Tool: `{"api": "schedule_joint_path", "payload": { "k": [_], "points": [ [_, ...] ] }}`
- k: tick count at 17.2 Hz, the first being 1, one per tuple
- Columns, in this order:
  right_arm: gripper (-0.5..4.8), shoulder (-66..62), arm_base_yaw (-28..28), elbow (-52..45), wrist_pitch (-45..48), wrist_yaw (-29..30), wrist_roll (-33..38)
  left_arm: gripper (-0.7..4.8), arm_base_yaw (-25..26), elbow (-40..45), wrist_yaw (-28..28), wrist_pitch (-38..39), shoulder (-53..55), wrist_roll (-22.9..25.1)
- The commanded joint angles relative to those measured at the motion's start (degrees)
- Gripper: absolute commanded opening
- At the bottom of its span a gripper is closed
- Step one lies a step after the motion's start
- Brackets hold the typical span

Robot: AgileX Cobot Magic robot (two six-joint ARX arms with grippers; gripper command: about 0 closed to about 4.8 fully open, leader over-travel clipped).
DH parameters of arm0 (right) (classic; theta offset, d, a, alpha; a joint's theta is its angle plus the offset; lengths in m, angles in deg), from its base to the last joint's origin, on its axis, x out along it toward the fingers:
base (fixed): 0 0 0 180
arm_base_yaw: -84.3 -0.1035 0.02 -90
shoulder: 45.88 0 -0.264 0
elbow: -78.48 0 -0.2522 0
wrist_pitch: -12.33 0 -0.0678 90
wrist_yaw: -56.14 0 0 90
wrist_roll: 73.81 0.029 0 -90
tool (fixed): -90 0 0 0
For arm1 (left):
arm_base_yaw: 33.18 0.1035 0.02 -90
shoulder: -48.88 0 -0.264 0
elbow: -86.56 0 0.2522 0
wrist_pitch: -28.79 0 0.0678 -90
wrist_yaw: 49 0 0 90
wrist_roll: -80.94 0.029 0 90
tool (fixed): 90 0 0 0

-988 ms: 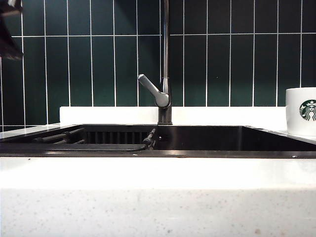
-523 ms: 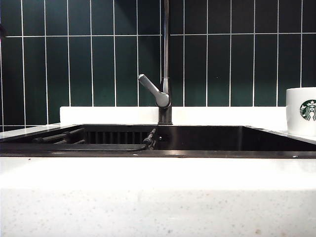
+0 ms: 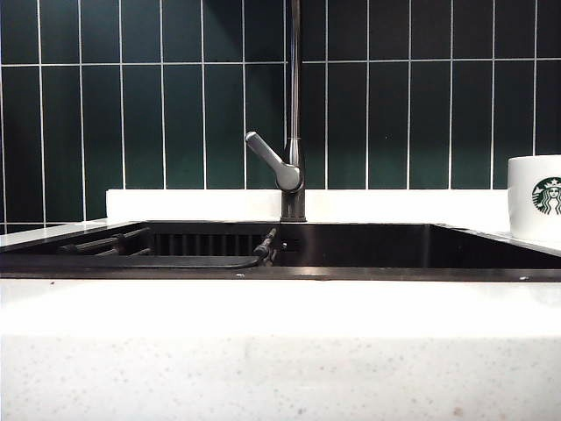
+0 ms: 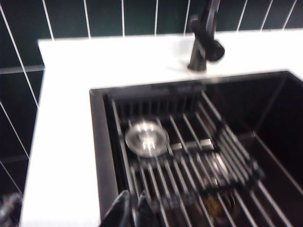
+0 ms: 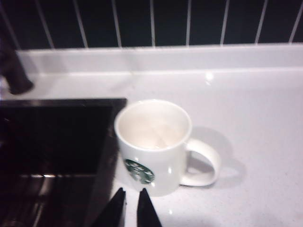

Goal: Pick up the mug next to the sink, go to the faucet to get some water, pour the water into the sink, and finally put the mug back to its place.

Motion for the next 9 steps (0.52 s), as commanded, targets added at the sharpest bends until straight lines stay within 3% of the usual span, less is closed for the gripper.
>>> {"api": "schedule_joint_path", "payload": {
  "k": [1, 3, 6, 9],
  "points": [
    [0.43, 6.1, -1.2, -1.8, -0.7, 0.1, 0.0, 0.24, 0.0, 4.4, 0.3, -1.4, -3.5, -0.8],
    [0.4, 10.6, -1.6, -3.3, -2.7, 0.1, 0.0, 0.22, 0.0, 6.7, -0.2, -2.6, -5.6, -1.6],
    [0.41, 17.3, -1.6, -3.4, -14.9, 0.3, 0.0, 0.22, 0.0, 6.8, -1.4, -0.3, -6.0, -1.6],
    [0.4, 21.6, -1.6, -4.1, -17.7, 1.0, 7.3, 0.22, 0.0, 6.9, -1.6, 0.2, -6.0, -4.2]
  ]
}}
